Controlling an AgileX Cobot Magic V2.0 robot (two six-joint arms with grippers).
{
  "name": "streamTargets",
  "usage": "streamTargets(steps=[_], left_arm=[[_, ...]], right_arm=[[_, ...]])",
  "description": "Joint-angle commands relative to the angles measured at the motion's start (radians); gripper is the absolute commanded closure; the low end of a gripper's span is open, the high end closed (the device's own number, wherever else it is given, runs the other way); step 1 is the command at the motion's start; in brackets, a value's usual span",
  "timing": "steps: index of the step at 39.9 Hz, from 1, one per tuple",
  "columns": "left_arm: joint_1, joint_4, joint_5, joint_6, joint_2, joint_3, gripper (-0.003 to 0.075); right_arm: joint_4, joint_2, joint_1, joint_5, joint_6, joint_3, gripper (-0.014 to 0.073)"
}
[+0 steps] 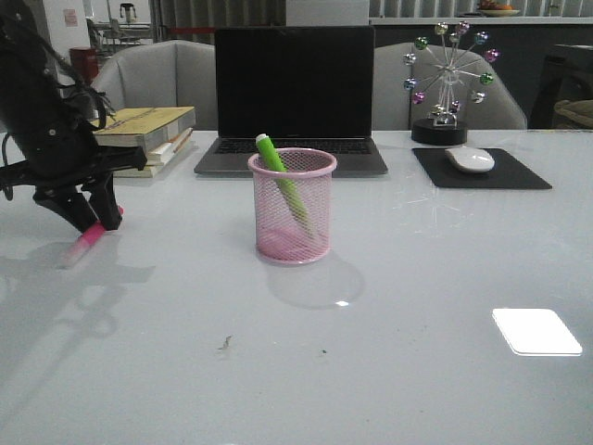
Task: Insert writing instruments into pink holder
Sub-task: 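Lift the pink marker upright and move it above the holder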
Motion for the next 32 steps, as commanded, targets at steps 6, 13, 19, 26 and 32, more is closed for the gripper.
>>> streamTargets(steps=[6,13,19,26,32], left_arm=[[-0.059,-0.036,-0.103,0.031,-0.149,-0.148,0.0621],[-0.137,-0.036,-0.249,0.045,-0.244,-0.184,0.0621],[-0.210,-0.034,-0.341,0.045,-0.301,-0.184,0.0621],[-0.305,-0.033,-0.494,0.045,-0.313,-0.184,0.0621],[-0.384,-0.033,-0.683,0.045,-0.313,-0.156,0.0621]], right_arm=[[-0.002,-0.005,-0.008,-0.068,0.001,-0.029,0.0168],[-0.002,-0.005,-0.008,-0.068,0.001,-0.029,0.0168],[-0.002,-0.005,-0.008,-0.068,0.001,-0.029,0.0168],[-0.002,-0.005,-0.008,-0.068,0.001,-0.029,0.0168],[-0.002,-0.005,-0.008,-0.064,0.001,-0.029,0.0168]])
